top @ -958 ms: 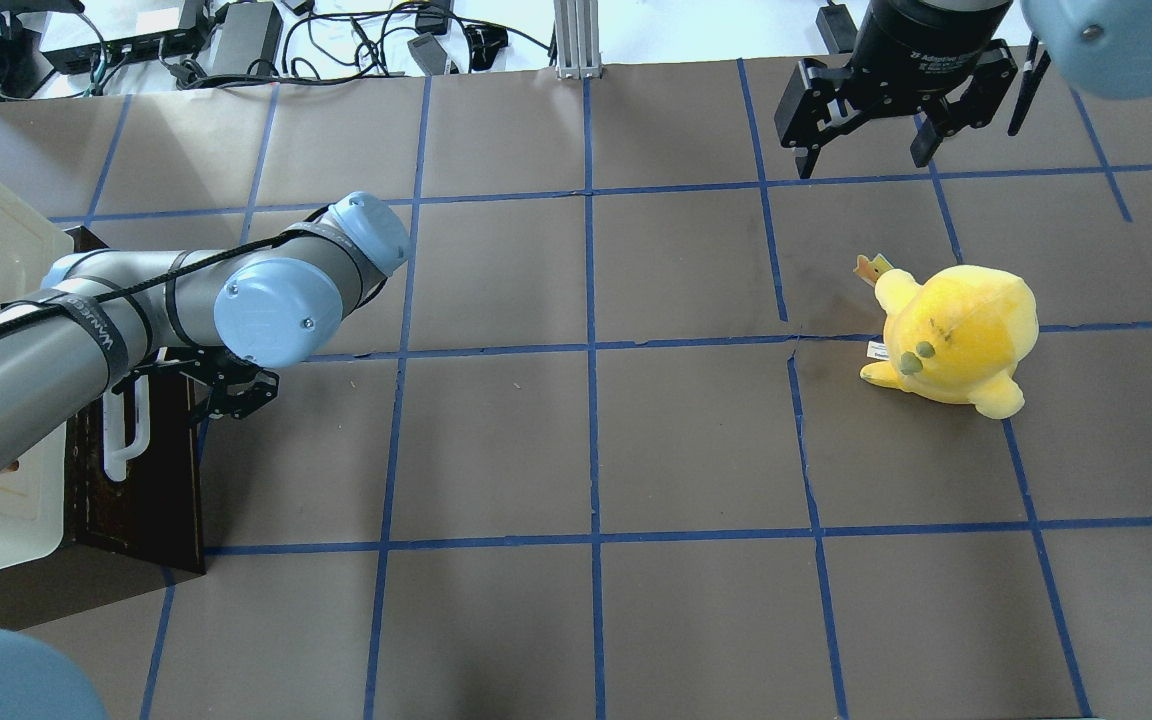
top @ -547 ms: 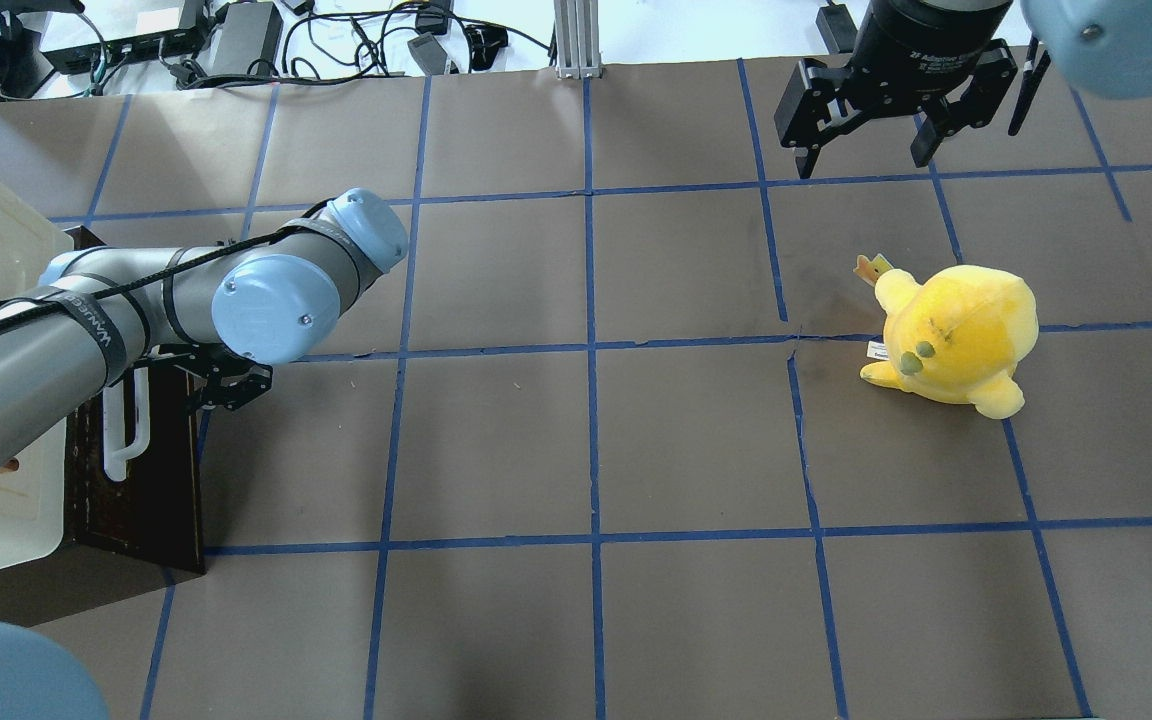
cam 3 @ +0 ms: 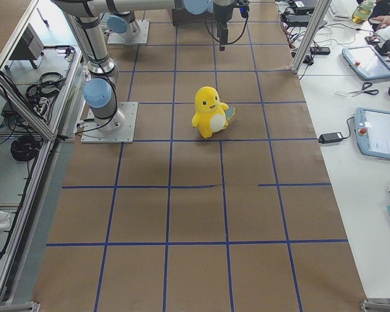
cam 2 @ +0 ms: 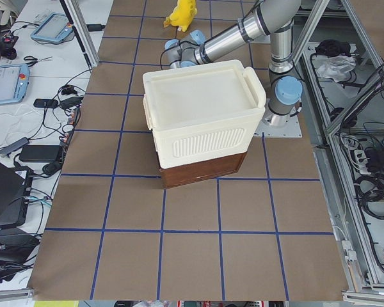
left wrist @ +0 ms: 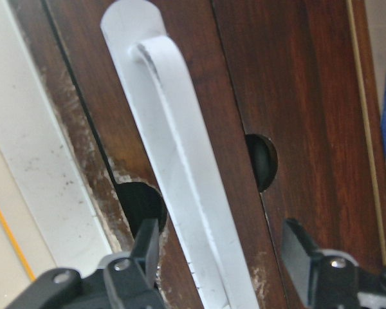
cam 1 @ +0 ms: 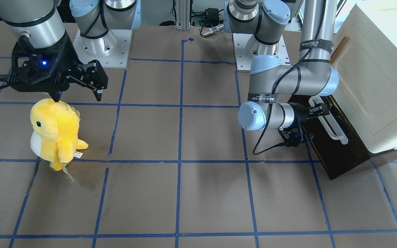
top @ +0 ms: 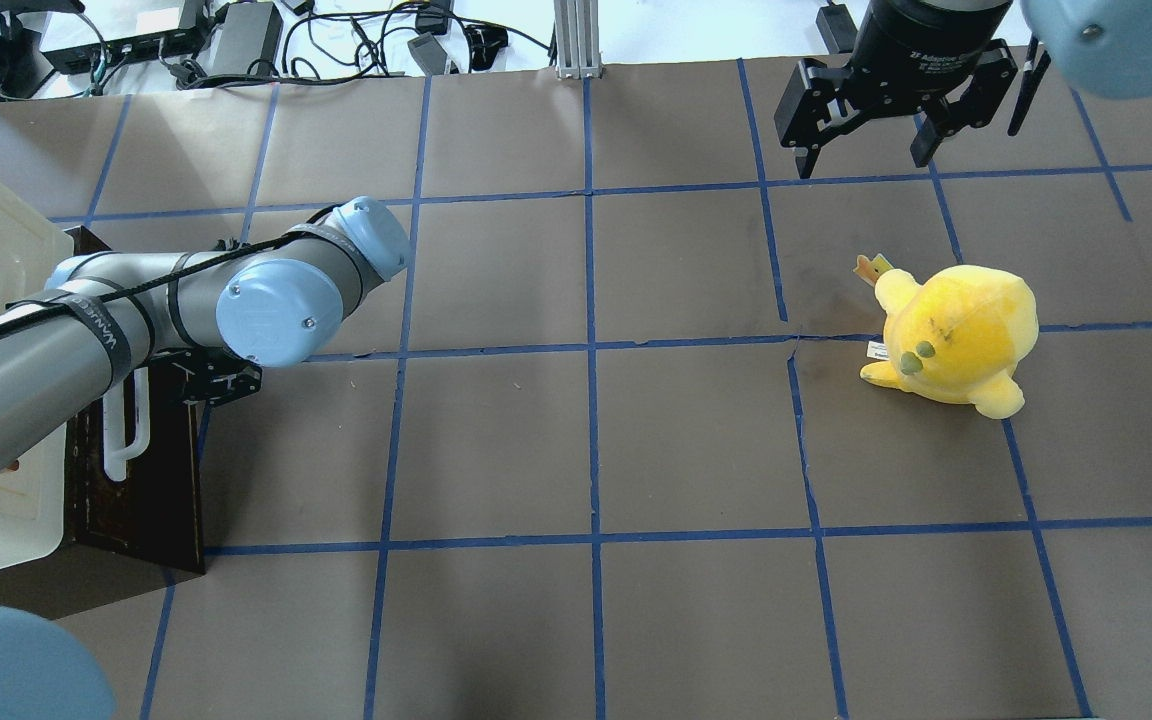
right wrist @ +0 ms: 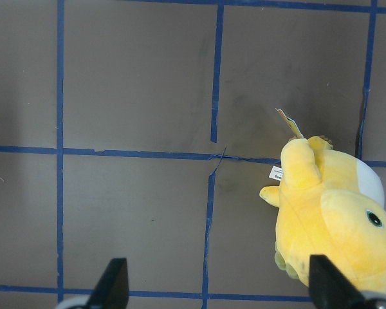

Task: Pull drawer sideways
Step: 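Close the left gripper around the white drawer handle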

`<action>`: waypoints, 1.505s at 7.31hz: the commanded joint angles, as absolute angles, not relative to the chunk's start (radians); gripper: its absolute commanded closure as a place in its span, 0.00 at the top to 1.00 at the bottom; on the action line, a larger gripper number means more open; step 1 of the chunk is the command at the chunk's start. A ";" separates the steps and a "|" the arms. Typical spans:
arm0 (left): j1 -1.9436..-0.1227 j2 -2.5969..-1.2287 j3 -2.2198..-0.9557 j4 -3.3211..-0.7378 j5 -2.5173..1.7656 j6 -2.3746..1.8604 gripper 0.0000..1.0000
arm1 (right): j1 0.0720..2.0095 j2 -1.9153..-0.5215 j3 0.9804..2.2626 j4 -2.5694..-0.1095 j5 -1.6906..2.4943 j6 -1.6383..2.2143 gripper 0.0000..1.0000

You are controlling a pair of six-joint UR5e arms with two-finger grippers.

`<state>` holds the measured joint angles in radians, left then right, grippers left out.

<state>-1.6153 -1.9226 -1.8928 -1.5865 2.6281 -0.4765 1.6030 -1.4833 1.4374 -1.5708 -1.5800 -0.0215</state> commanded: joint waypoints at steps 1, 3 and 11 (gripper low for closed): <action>-1.615 -1.927 -1.896 -1.592 2.634 -0.477 0.54 | 1.603 -1.483 1.437 -1.571 -1.580 -0.021 1.00; -1.615 -1.937 -1.896 -1.594 2.635 -0.479 0.54 | 1.603 -1.483 1.437 -1.571 -1.580 -0.023 1.00; -1.628 -1.951 -1.904 -1.638 2.712 -0.518 0.17 | 1.603 -1.483 1.437 -1.571 -1.580 -0.021 1.00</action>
<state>-1.6255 -1.9506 -1.9037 -1.6382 2.7126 -0.5181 1.6030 -1.4833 1.4374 -1.5708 -1.5800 -0.0221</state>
